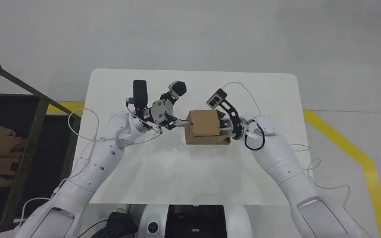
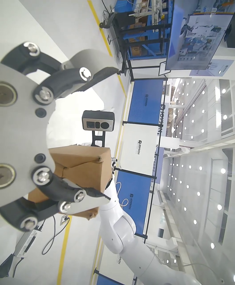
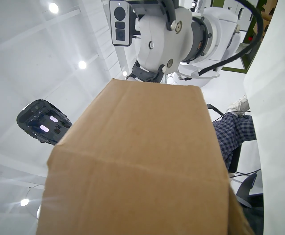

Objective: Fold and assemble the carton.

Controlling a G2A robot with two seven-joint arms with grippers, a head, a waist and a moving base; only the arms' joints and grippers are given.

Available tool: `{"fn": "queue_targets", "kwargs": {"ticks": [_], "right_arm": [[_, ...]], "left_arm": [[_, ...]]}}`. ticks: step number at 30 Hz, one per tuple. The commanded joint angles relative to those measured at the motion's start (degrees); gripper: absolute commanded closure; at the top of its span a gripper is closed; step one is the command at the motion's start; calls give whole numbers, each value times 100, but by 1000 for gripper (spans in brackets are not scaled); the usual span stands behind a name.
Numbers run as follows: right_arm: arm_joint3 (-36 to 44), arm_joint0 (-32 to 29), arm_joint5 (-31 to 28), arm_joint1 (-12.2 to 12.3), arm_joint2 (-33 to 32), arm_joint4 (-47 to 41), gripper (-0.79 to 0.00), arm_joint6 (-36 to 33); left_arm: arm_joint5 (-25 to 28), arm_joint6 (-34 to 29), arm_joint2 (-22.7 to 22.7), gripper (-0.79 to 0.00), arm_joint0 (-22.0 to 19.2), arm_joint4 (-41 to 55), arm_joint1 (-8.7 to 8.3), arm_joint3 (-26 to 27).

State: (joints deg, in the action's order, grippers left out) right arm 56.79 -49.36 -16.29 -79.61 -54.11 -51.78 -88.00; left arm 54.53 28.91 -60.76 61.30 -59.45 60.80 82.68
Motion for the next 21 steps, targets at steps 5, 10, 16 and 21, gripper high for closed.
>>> {"fn": "queue_targets", "kwargs": {"ticks": [5,10,16,21], "right_arm": [[-41,22,0,-30,48,-23,0,0],[-98,55,0,-57,69,-33,0,0],[-157,85,0,-82,79,-56,0,0],[-230,75,0,-55,-70,-95,0,0]], "left_arm": [[38,-17,-2,-785,-5,-8,36,-8],[81,-25,7,-785,-22,-42,67,-29],[119,-34,-18,-785,-34,-78,96,-62],[126,-10,-121,-785,-5,-110,102,-120]]}}
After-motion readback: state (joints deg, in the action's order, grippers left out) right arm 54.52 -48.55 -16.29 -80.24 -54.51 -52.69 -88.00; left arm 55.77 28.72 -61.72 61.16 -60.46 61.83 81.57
